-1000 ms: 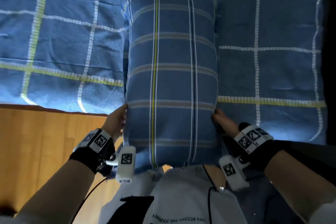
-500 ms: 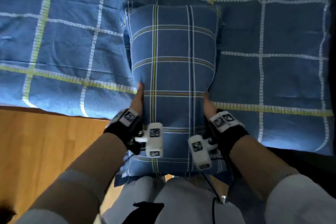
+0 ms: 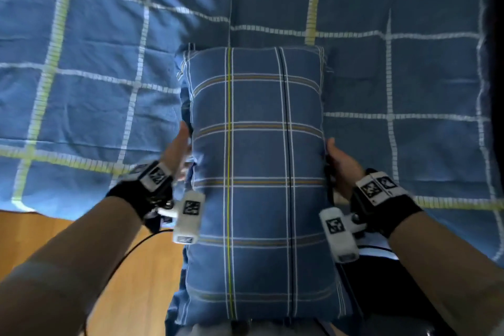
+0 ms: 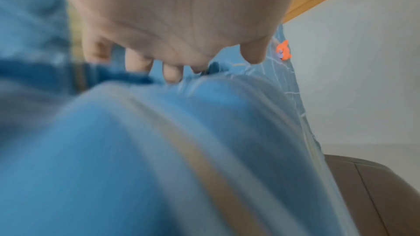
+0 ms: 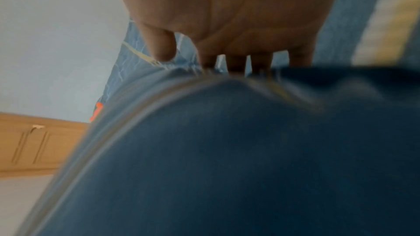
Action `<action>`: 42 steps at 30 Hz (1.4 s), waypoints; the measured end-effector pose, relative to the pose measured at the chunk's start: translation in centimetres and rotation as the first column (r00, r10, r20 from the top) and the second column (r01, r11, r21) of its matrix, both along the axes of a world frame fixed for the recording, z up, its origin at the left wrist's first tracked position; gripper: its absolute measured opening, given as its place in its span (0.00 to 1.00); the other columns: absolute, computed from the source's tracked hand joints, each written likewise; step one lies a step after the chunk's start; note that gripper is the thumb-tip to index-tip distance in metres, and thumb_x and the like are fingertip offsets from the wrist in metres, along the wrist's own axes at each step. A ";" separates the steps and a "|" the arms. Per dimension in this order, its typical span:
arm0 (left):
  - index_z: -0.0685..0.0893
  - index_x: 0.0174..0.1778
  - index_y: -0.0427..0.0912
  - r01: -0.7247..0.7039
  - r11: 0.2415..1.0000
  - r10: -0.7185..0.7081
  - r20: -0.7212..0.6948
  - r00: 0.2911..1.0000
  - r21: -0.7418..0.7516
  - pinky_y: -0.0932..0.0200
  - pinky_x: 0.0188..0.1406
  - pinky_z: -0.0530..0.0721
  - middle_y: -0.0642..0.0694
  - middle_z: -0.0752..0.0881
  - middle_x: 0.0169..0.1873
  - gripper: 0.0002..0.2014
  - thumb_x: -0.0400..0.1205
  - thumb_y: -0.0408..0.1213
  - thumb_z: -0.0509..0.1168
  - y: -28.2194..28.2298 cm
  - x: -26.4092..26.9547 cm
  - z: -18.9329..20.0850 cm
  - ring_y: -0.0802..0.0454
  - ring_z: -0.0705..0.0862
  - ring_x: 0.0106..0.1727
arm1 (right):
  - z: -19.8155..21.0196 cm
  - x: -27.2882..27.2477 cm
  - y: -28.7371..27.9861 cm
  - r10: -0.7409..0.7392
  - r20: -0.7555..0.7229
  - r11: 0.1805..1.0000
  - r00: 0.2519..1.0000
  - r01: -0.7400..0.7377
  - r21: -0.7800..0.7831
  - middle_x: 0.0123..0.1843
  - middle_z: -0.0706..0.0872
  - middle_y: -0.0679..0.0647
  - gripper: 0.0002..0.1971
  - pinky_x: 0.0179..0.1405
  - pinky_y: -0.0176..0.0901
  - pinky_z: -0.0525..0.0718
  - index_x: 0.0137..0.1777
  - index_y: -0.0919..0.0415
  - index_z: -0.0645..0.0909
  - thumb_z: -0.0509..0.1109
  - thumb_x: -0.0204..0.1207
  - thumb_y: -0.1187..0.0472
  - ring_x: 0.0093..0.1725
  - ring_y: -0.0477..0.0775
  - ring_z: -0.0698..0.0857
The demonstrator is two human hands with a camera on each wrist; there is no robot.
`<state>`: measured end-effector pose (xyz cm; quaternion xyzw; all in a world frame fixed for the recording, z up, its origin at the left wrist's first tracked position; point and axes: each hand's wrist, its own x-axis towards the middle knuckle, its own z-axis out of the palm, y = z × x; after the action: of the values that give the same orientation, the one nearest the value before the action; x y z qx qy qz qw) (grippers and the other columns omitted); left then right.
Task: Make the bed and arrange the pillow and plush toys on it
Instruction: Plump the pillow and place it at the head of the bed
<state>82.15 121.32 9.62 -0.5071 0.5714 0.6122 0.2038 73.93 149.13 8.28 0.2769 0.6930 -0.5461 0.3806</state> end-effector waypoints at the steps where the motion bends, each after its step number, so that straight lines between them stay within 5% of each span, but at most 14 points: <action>1: 0.56 0.81 0.51 -0.018 0.999 0.018 -0.006 1.000 0.035 0.45 0.74 0.68 0.43 0.71 0.77 0.34 0.82 0.64 0.38 -1.4 -0.5 -0.4 0.42 0.73 0.75 | 0.0 -1.0 0.4 -0.021 0.039 1.000 0.999 0.020 0.011 0.77 0.71 0.48 0.39 0.71 0.51 0.72 0.79 0.50 0.65 0.58 0.71 0.29 0.71 0.52 0.74; 3: 0.53 0.81 0.57 -0.101 0.991 0.106 -0.052 0.993 0.090 0.41 0.78 0.59 0.50 0.63 0.81 0.33 0.80 0.67 0.36 -2.8 -2.5 -1.1 0.40 0.65 0.79 | 0.3 -3.0 -0.5 0.012 0.063 0.998 0.998 -0.016 0.060 0.80 0.66 0.46 0.36 0.66 0.50 0.71 0.81 0.47 0.59 0.49 0.76 0.30 0.70 0.49 0.74; 5: 0.68 0.75 0.48 -0.036 0.997 0.045 -0.131 0.990 0.067 0.57 0.71 0.73 0.47 0.82 0.68 0.29 0.84 0.60 0.40 -1.0 -4.7 -1.8 0.49 0.78 0.72 | 0.3 -3.8 -3.3 0.137 0.063 0.986 0.989 -0.142 0.083 0.80 0.67 0.53 0.42 0.75 0.52 0.68 0.81 0.56 0.61 0.53 0.73 0.29 0.77 0.55 0.70; 7: 0.78 0.66 0.44 0.085 0.993 -0.068 -0.184 0.981 0.083 0.60 0.68 0.77 0.47 0.88 0.55 0.27 0.84 0.59 0.47 0.9 -6.3 -2.1 0.50 0.85 0.63 | -0.4 -3.9 -4.9 0.219 0.033 0.973 0.975 -0.221 0.059 0.81 0.62 0.63 0.29 0.76 0.41 0.62 0.79 0.69 0.58 0.50 0.85 0.49 0.80 0.59 0.63; 9: 0.72 0.72 0.44 0.140 0.982 -0.122 -0.136 0.983 0.128 0.58 0.68 0.74 0.51 0.77 0.64 0.32 0.81 0.64 0.49 0.3 -6.8 -2.2 0.56 0.84 0.58 | -0.6 -4.8 -5.2 0.213 0.013 0.974 0.977 -0.213 0.074 0.82 0.59 0.65 0.25 0.75 0.38 0.57 0.78 0.72 0.56 0.49 0.86 0.58 0.81 0.58 0.61; 12: 0.67 0.76 0.51 0.198 0.979 -0.200 0.032 0.979 0.037 0.47 0.70 0.71 0.50 0.74 0.70 0.40 0.75 0.73 0.42 -4.7 -8.4 -2.2 0.47 0.78 0.68 | 0.3 -7.7 -3.6 0.261 0.040 0.962 0.964 -0.264 0.075 0.80 0.67 0.53 0.41 0.77 0.50 0.65 0.78 0.60 0.63 0.58 0.73 0.32 0.75 0.54 0.70; 14: 0.69 0.74 0.54 0.155 0.988 -0.154 0.042 0.987 -0.026 0.46 0.63 0.71 0.45 0.74 0.73 0.37 0.77 0.71 0.40 -7.2 -10.0 -3.3 0.40 0.76 0.70 | 0.1 -10.2 -3.3 0.123 0.028 0.991 0.992 -0.124 0.040 0.77 0.71 0.49 0.31 0.72 0.56 0.69 0.78 0.51 0.64 0.55 0.78 0.37 0.71 0.54 0.73; 17: 0.78 0.64 0.50 -0.081 0.993 0.087 -0.069 0.994 0.089 0.50 0.52 0.78 0.40 0.83 0.59 0.34 0.73 0.72 0.54 -6.4 -12.2 -5.2 0.42 0.82 0.55 | -2.2 -12.6 -5.8 0.048 -0.057 0.998 0.997 -0.051 -0.046 0.77 0.72 0.54 0.30 0.78 0.53 0.66 0.79 0.57 0.63 0.61 0.80 0.45 0.75 0.55 0.72; 21: 0.55 0.80 0.54 -0.095 0.993 0.107 -0.221 0.969 0.064 0.51 0.62 0.76 0.43 0.73 0.73 0.32 0.82 0.55 0.57 -2.8 -12.7 -5.8 0.45 0.78 0.65 | -4.1 -12.5 -7.6 0.042 -0.118 0.998 0.992 -0.048 -0.047 0.78 0.69 0.58 0.27 0.72 0.36 0.65 0.81 0.61 0.57 0.57 0.84 0.55 0.77 0.56 0.69; 27: 0.55 0.80 0.54 -0.077 0.992 0.102 -0.271 0.957 0.102 0.47 0.61 0.79 0.43 0.73 0.73 0.27 0.85 0.48 0.55 -3.3 -12.6 -4.9 0.41 0.78 0.67 | -2.9 -12.9 -6.7 0.018 -0.034 0.987 0.999 -0.023 -0.157 0.77 0.72 0.52 0.41 0.80 0.49 0.64 0.80 0.54 0.61 0.68 0.70 0.38 0.75 0.54 0.72; 29: 0.58 0.80 0.53 -0.088 0.991 0.115 -0.309 0.944 0.099 0.49 0.57 0.81 0.43 0.75 0.71 0.26 0.85 0.47 0.55 -3.2 -12.2 -3.3 0.43 0.81 0.62 | -1.3 -12.8 -6.4 0.007 -0.047 0.982 0.999 -0.016 -0.190 0.75 0.74 0.48 0.51 0.80 0.49 0.63 0.78 0.52 0.64 0.74 0.56 0.31 0.74 0.51 0.73; 35: 0.60 0.79 0.53 -0.176 0.982 0.186 -0.489 0.852 0.067 0.46 0.65 0.79 0.45 0.78 0.69 0.26 0.84 0.44 0.57 -2.9 -13.1 6.1 0.44 0.80 0.62 | 8.3 -13.0 -6.0 -0.059 -0.222 0.970 0.973 0.003 -0.245 0.71 0.78 0.51 0.29 0.74 0.45 0.70 0.77 0.55 0.67 0.65 0.78 0.46 0.68 0.50 0.78; 38: 0.61 0.79 0.47 -0.165 0.986 0.126 -0.636 0.761 -0.003 0.52 0.61 0.81 0.43 0.78 0.68 0.25 0.85 0.39 0.56 -2.3 -14.1 13.1 0.46 0.79 0.61 | 15.9 -12.7 -5.7 -0.076 -0.370 0.950 0.926 -0.046 -0.309 0.70 0.81 0.52 0.38 0.72 0.50 0.74 0.76 0.51 0.69 0.72 0.66 0.40 0.65 0.52 0.82; 42: 0.59 0.80 0.50 -0.152 0.988 0.073 -0.799 0.597 -0.023 0.42 0.74 0.72 0.40 0.77 0.72 0.28 0.84 0.40 0.60 -2.2 -14.5 21.9 0.41 0.78 0.70 | 25.6 -12.0 -5.4 -0.144 -0.592 0.939 0.793 -0.080 -0.335 0.71 0.80 0.52 0.52 0.69 0.54 0.77 0.78 0.47 0.63 0.79 0.53 0.36 0.66 0.55 0.82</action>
<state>67.69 119.08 31.48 -0.2257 0.5959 0.7591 -0.1330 61.93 143.69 33.92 0.0278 0.6675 -0.7244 0.1702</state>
